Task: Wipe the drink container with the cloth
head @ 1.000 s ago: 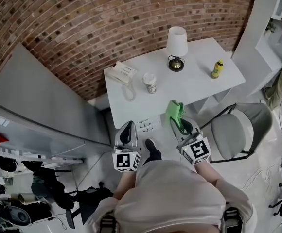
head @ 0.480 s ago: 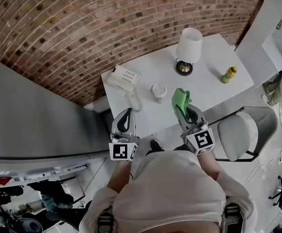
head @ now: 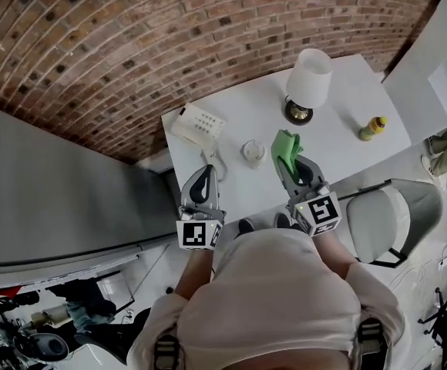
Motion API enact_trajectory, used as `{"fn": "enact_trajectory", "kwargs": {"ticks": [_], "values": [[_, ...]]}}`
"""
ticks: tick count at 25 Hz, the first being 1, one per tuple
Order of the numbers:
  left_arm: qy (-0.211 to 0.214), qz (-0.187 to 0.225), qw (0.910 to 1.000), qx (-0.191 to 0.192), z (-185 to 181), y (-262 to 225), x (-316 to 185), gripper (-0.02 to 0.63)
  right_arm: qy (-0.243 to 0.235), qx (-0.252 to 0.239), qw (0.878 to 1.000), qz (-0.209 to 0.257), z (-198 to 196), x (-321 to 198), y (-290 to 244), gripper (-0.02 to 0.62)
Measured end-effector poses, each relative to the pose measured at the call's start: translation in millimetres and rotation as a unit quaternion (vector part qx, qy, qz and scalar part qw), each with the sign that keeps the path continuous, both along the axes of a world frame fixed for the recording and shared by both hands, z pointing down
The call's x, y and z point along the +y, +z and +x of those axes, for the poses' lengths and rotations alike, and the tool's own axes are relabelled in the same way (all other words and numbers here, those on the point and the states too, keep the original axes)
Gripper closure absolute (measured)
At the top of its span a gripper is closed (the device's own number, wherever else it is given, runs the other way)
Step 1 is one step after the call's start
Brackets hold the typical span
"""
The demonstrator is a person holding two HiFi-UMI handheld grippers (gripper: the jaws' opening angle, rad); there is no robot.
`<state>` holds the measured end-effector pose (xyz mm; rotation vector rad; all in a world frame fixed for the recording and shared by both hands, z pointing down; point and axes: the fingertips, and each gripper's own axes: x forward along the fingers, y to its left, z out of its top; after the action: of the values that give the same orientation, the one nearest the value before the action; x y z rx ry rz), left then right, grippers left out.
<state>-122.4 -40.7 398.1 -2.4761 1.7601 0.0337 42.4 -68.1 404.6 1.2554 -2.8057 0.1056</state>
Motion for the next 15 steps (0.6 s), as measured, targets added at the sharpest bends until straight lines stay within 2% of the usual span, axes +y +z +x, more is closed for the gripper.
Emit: {"fn": "enact_trajectory", "kwargs": {"ticks": [9,15], "values": [[-0.023,-0.022,0.9995,-0.001,14,19,-16,0.595,-0.045,0.017,0.999,-0.012,-1,-35,18,0.554],[-0.037,-0.033,0.9988,-0.001,10,24,-18,0.595,-0.069,0.058,0.994,-0.06,-7,-55,64,0.554]]}}
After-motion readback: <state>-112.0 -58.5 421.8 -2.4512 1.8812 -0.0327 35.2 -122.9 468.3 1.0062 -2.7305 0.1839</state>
